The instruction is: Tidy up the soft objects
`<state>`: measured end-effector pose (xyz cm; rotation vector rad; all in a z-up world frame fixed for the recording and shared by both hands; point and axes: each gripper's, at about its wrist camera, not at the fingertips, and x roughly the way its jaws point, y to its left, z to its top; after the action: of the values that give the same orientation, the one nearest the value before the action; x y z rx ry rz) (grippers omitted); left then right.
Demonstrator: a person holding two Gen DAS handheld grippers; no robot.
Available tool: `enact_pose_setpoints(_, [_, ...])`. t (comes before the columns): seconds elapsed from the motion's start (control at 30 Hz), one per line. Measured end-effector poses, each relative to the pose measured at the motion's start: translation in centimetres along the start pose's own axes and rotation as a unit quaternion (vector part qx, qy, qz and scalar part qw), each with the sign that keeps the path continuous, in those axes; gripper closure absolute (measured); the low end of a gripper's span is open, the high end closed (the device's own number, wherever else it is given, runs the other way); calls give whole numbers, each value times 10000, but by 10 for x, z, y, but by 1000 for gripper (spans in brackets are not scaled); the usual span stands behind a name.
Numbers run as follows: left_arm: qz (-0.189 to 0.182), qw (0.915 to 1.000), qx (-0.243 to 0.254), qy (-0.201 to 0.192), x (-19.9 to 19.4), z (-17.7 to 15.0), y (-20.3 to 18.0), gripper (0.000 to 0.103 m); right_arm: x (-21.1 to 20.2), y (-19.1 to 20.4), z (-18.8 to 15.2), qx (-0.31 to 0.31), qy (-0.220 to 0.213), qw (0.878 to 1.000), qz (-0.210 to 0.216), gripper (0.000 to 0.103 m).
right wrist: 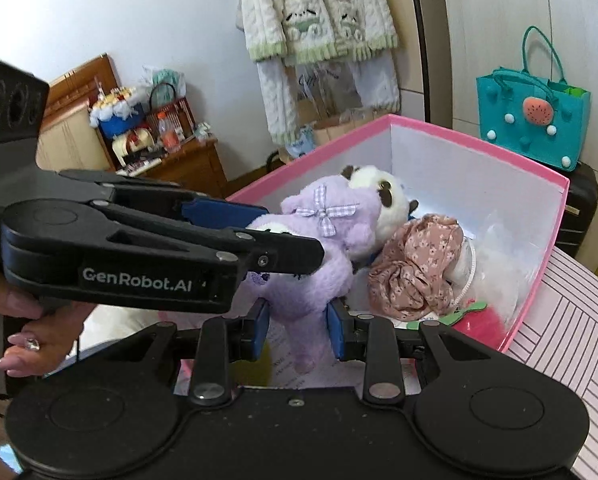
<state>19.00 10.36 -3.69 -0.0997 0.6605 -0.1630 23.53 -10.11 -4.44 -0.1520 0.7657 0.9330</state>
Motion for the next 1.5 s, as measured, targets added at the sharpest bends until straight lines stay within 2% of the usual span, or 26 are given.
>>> enact_pose_setpoints(0.07, [422,9987,224,-164,0,-2,-6,48,4,2,0,-167,30,9995,-265,67])
enact_pose_setpoints(0.13, [661,9964,425,-310,-1,-3,-10,48,7,6,-2,-406,192,9962,-753,66])
enact_pose_setpoints(0.17, [665,9965,409,-299,-2,-2,-8,48,7,9,-5,-503,254,9932,-1017,66])
enact_pose_setpoints(0.23, [517,9978,311,-279,-6,-1,-4,45,-5,16,-12,-718,91,9913,-1097,65])
enact_pose_setpoints(0.27, [480,9981,273,-287,-9,1,-3,43,-14,16,-14,-646,23,9918,-1102,61])
enact_pose_setpoints(0.33, [475,9979,246,-358,-15,2,-2,41,-32,15,-17,-474,-151,9936,-1011,61])
enact_pose_setpoints(0.5, [533,9958,179,-722,-30,3,-11,27,-73,5,-29,141,-748,9920,-1010,60])
enact_pose_setpoints(0.6, [375,9967,217,-685,-35,3,-17,25,-91,-2,-38,426,-886,9899,-1025,57])
enact_pose_setpoints(0.7, [232,9976,213,-608,-39,2,-23,18,-108,-6,-46,613,-935,9851,-1307,53])
enact_pose_setpoints(0.8, [271,9976,243,-585,-44,2,-30,12,-122,-6,-51,700,-970,9804,-1565,44])
enact_pose_setpoints(0.83, [280,9975,249,-595,-47,1,-32,6,-126,-4,-53,708,-979,9791,-1637,28])
enact_pose_setpoints(0.87, [299,9974,242,-605,-50,1,-35,3,-129,-3,-54,707,-978,9777,-1720,18])
enact_pose_setpoints(0.93, [398,9976,284,-480,-54,2,-41,0,-136,2,-57,633,-1011,9726,-1998,5])
enact_pose_setpoints(0.97, [490,9977,308,-366,-55,3,-44,0,-139,5,-60,568,-1040,9685,-2191,1])
enact_pose_setpoints(1.1, [830,9956,435,7,-58,5,-55,0,-142,16,-61,514,-745,9472,-3076,0])
enact_pose_setpoints(1.2, [809,9952,535,144,-66,3,-62,0,-152,21,-60,399,-568,9452,-3189,0])
enact_pose_setpoints(1.27, [669,9952,659,269,-72,0,-68,0,-165,23,-61,460,-764,9438,-3182,0])
enact_pose_setpoints(1.3, [571,9954,711,295,-75,-2,-71,0,-174,26,-63,554,-992,9376,-3285,0])
enact_pose_setpoints(1.4, [338,9978,546,143,-90,-10,-81,0,-193,36,-71,602,-1410,9237,-3510,0])
enact_pose_setpoints(1.5, [222,9981,574,25,-100,-20,-91,0,-206,44,-80,654,-1608,9167,-3599,0])
